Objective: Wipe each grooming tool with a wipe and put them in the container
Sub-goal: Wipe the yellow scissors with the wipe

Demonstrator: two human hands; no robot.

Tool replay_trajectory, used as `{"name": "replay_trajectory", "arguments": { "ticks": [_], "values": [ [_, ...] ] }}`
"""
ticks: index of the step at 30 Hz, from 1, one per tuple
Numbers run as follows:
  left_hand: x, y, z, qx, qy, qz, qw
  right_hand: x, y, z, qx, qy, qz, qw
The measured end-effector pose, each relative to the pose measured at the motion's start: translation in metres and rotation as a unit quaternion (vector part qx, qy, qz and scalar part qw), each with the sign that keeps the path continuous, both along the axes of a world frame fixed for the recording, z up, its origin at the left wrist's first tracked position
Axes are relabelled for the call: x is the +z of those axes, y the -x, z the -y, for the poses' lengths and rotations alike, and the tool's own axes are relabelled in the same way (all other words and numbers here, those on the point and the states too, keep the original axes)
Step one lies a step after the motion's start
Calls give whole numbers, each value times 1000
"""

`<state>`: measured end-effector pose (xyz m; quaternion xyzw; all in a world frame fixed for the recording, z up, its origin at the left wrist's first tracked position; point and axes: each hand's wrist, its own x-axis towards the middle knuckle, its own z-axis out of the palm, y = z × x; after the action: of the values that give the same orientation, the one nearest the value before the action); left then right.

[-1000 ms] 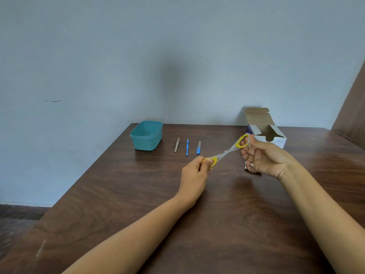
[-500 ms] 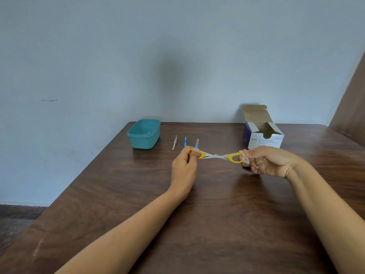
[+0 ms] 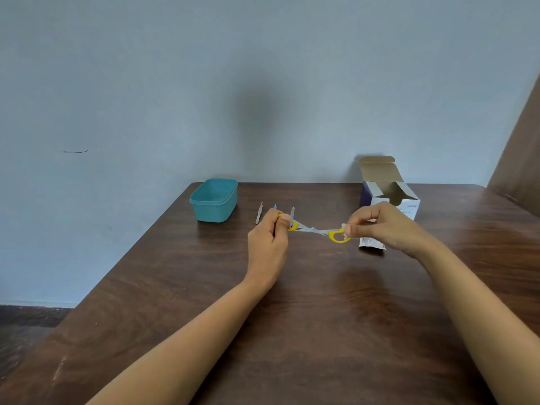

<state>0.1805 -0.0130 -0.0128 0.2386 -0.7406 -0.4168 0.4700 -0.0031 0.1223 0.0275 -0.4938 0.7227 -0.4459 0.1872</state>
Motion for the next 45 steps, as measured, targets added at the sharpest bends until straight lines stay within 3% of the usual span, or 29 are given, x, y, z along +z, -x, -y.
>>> {"name": "replay_trajectory", "arguments": {
  "ticks": [5, 9, 12, 21, 31, 36, 40, 45],
  "values": [
    [1, -1, -1, 13, 27, -13, 999, -7, 0, 6, 8, 30, -122, 992],
    [-1, -1, -3, 12, 39, -11, 999, -8, -2, 10, 32, 4, -257, 966],
    [-3, 0, -5, 12, 47, -9, 999, -10, -6, 15, 41, 2, -293, 955],
    [-6, 1, -7, 0, 39, -14, 999, -16, -26, 27, 22, 59, -264, 963],
    [-10, 2, -3, 11, 41, -8, 999, -11, -2, 11, 8, 11, -192, 981],
    [-12, 4, -10, -8, 54, -5, 999, -16, -22, 21, 31, 13, -224, 974],
    [-14, 3, -4, 16, 33, -17, 999, -17, -35, 29, -23, 58, -235, 970],
    [-12, 3, -6, 22, 47, -25, 998, -10, -24, 15, -60, 27, -260, 963]
  ]
}}
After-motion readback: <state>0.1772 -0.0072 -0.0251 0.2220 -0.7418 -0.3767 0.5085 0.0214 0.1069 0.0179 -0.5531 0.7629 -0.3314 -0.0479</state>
